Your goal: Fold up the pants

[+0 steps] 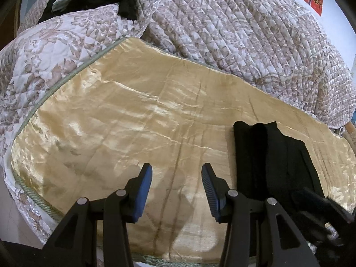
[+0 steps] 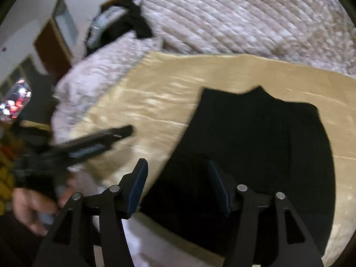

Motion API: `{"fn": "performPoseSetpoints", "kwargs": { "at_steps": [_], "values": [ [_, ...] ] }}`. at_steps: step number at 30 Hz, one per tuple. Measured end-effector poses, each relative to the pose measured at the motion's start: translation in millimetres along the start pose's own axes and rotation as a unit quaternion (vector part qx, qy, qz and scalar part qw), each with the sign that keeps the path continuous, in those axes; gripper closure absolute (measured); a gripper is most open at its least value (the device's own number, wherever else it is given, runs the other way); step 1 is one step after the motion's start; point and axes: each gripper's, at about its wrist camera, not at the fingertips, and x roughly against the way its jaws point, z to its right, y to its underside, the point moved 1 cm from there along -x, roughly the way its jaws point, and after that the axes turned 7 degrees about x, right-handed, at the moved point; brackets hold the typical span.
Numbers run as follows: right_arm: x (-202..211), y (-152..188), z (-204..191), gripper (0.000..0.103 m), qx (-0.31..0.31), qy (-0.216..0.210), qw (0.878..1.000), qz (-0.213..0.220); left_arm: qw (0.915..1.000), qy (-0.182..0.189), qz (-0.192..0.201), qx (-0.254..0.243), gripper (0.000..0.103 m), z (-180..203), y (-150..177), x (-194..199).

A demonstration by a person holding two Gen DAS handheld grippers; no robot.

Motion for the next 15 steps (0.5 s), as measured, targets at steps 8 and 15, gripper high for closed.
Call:
{"fn": "performPoseSetpoints", "kwargs": {
  "at_steps": [8, 15],
  "values": [
    [42, 23, 41, 0.071, -0.044, 0.093, 0.994, 0.034, 0.9994, 0.032, 0.006, -0.015, 0.054, 14, 3, 3],
    [20, 34, 37, 0.079, -0.028, 0.042, 0.998, -0.031, 0.9969, 0.067, 0.008, -0.040, 0.054, 39, 3, 5]
  ]
}}
